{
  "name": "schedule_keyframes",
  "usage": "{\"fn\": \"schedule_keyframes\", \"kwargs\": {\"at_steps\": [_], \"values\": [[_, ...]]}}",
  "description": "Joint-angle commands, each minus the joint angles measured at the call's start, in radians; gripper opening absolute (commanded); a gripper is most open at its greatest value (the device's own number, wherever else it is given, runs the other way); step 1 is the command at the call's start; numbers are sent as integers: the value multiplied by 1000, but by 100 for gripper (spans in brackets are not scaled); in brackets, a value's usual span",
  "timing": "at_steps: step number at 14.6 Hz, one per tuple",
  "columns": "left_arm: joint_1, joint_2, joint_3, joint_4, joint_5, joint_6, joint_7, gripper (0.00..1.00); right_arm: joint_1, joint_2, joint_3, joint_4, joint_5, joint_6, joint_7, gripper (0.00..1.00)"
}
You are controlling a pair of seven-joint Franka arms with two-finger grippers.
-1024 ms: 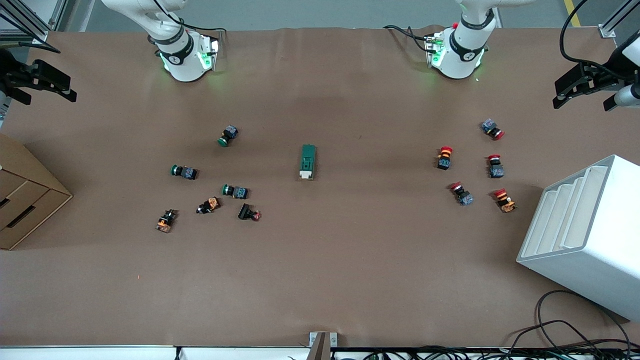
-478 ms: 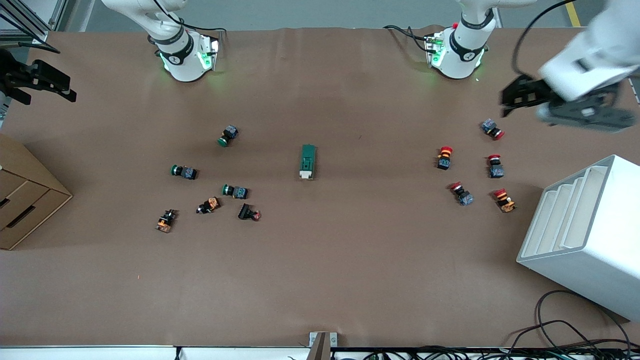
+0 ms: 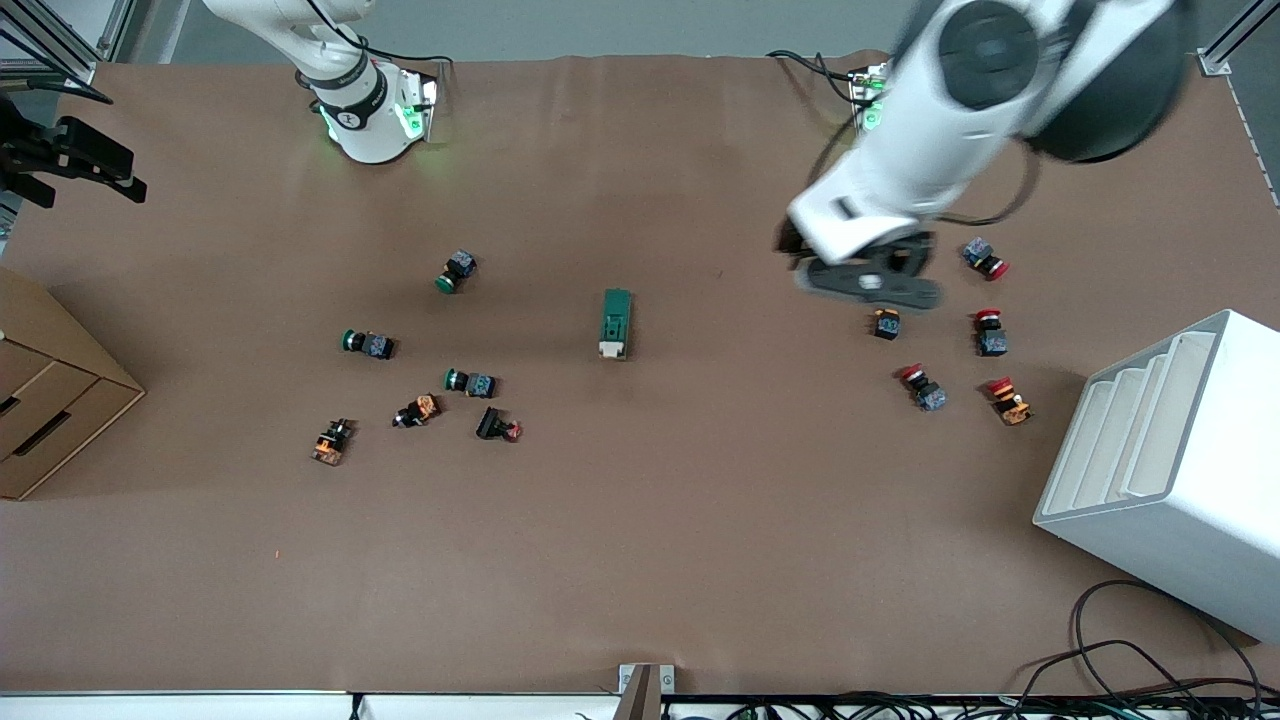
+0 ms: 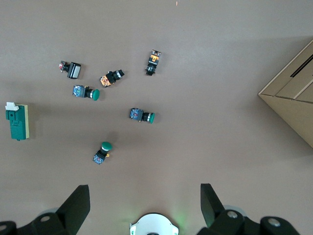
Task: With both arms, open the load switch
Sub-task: 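Move the left gripper over the green load switch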
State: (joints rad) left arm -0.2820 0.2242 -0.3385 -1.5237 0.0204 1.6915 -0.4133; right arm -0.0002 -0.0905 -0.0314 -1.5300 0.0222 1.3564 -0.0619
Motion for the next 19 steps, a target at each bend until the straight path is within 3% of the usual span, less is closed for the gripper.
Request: {"fn": "schedule_keyframes", "kwargs": {"at_steps": [1, 6, 9, 11, 14, 19], "values": [[-103, 35, 1, -99, 48, 185, -180, 100, -12, -2, 4, 2, -1, 7, -9, 100], [-293, 136, 1, -277, 266, 518, -613, 100, -17, 138, 2, 8, -16, 15, -9, 100], [-388, 231, 1, -280, 438, 600, -870, 100, -34, 239, 2, 42, -51, 10, -9, 100], [-434, 292, 1, -279, 571, 680, -1069, 100, -34, 262, 2, 42, -106, 26, -9, 100], [-497, 378, 1, -277, 850, 709, -1319, 100, -44, 264, 4, 27, -84, 46, 37, 100], [-594, 510, 3, -286, 1416, 689, -1720, 100, 101, 314, 11, 27, -30, 67, 649, 100]]}}
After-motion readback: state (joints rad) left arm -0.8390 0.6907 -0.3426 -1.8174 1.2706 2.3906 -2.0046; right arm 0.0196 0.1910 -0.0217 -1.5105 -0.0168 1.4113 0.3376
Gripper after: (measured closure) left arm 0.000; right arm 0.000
